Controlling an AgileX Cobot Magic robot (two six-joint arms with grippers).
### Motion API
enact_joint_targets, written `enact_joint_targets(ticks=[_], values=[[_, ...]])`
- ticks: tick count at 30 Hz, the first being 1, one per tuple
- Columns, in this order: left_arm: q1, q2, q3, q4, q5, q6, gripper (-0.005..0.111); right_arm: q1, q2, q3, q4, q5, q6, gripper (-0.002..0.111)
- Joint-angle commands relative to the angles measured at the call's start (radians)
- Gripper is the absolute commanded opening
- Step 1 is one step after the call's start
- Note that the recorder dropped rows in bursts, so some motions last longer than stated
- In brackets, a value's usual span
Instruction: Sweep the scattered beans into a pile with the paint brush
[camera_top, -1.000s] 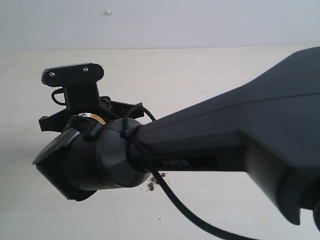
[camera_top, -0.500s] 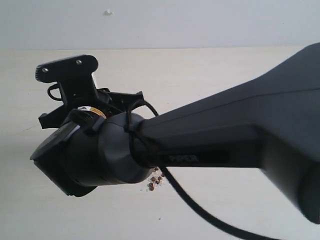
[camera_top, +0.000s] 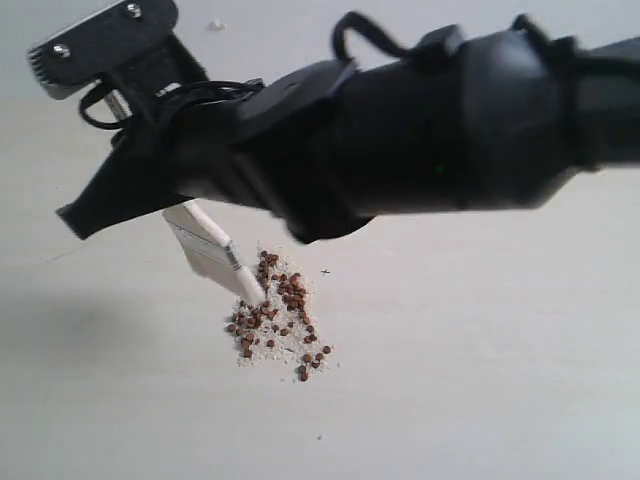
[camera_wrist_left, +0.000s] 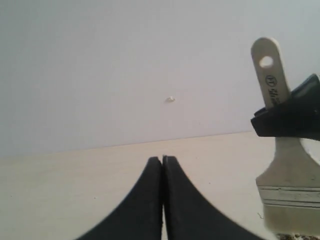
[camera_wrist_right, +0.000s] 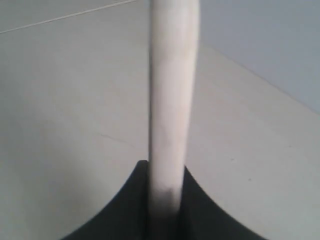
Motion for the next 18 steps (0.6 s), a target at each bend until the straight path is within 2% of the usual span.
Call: enact_joint_targets(ticks=[1, 3, 7, 10, 12, 14, 18], values=[[-0.005, -0.006, 0.002, 0.002, -0.001, 0.000, 0.000, -0.155, -0.079, 0.071, -0.109, 0.364, -0.003, 0.000], [-0.005, -0.006, 0.002, 0.002, -0.001, 0.000, 0.000, -0.215, -0.095, 0.091, -0.084, 0.500, -0.087, 0.000], [-0.005, -0.006, 0.002, 0.002, -0.001, 0.000, 0.000, -0.341, -0.091, 0.134, 0.075, 0.849, -0.395, 0.000], [-0.005, -0.006, 0.002, 0.002, -0.001, 0.000, 0.000, -0.441, -0.062, 0.180, 0.192, 1.213, -0.641, 0.000], [-0.005, -0.006, 0.002, 0.002, -0.001, 0.000, 0.000, -0.495, -0.025, 0.182, 0.167, 1.389, -0.641, 0.000], [-0.005, -0.006, 0.002, 0.002, -0.001, 0.000, 0.000, -0.544, 0.010, 0.182, 0.088, 1.389, -0.637, 0.000], [-0.005, -0.006, 0.002, 0.002, -0.001, 0.000, 0.000, -0.567, 0.071, 0.182, -0.044, 1.389, -0.619, 0.000]])
